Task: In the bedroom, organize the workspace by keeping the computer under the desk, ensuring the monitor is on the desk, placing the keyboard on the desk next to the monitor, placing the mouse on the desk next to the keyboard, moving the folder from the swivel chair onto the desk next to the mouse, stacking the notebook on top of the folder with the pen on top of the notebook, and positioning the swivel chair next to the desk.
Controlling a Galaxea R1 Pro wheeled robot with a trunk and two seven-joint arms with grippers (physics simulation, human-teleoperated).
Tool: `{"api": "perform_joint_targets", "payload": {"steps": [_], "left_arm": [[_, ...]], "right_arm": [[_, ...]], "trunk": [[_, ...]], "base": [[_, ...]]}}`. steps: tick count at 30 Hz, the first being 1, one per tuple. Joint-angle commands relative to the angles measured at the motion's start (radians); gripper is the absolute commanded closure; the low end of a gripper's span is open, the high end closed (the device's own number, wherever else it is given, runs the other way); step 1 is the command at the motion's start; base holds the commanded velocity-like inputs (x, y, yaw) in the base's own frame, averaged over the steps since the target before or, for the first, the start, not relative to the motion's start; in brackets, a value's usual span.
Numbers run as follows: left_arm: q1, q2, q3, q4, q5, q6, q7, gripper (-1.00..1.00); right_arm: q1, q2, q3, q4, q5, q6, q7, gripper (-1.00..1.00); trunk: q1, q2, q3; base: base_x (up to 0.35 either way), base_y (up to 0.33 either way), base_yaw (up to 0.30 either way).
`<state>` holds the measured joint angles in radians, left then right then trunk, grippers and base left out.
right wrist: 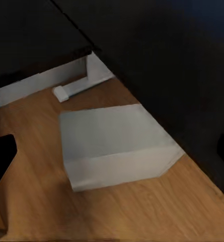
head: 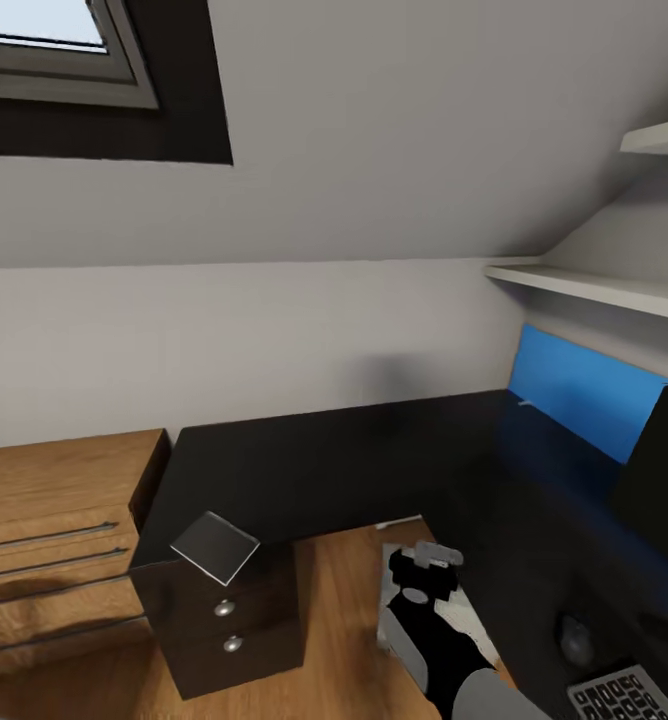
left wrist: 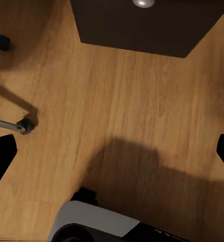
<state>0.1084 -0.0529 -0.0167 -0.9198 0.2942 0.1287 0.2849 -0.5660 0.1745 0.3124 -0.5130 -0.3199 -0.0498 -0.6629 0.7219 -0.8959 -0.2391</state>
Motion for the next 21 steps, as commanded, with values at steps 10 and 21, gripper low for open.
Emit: {"api": "perform_joint_targets", "payload": {"steps": [10,21], "left_arm": [[0.001,0.006,0.003,0.047,0.012,0.003,0.004,-1.0],[0.001,0.017,0.06,0.355,0.019,-0.185,-0.005,-1.0]], "right_arm": [[0.016,0.0,0.057,0.291,-0.009,-0.283,0.128,-1.0],[0.071,0.0,0.052,0.511,-0.013,-0.42,0.416,-1.0]], "trunk": [[0.0,-0.001,-0.001],[-0.03,0.055,0.024]], "base": [[0.0,0.0,0.28],[0.0,0.0,0.124]]}}
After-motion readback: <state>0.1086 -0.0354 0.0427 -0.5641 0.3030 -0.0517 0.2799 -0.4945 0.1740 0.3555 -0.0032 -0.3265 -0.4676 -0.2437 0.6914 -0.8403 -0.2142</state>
